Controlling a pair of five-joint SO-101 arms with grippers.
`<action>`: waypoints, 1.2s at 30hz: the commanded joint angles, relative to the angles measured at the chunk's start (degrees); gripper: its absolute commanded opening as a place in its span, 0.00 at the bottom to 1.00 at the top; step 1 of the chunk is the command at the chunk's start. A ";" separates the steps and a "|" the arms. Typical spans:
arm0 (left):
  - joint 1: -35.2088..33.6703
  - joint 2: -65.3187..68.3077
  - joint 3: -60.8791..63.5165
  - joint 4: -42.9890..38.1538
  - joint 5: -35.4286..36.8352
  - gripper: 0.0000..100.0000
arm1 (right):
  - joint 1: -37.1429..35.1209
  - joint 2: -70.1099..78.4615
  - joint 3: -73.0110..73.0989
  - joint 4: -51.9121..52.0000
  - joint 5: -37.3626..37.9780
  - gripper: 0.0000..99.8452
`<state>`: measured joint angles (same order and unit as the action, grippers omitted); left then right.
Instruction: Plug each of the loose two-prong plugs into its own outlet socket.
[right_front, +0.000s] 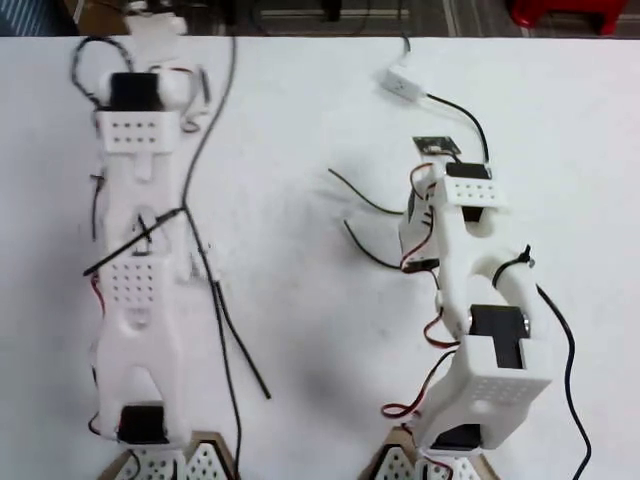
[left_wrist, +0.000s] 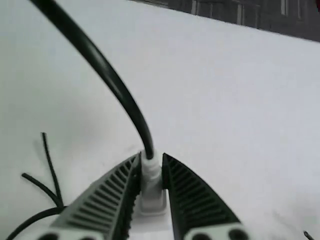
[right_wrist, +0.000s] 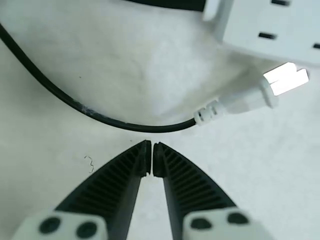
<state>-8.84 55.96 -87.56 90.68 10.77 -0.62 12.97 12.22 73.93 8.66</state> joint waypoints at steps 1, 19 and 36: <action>-6.55 -4.18 -2.46 -3.60 -4.48 0.02 | 0.57 -1.54 -0.26 -0.48 -0.18 0.02; -30.64 3.74 -4.22 -2.02 -47.74 0.02 | 0.48 -1.54 -0.26 -0.48 -0.18 0.02; -33.19 -2.59 -8.62 8.53 -43.25 0.02 | 0.48 3.21 -0.62 -3.65 -0.18 0.02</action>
<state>-41.54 62.02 -93.36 97.45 -33.36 -0.53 16.48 12.22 70.86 8.66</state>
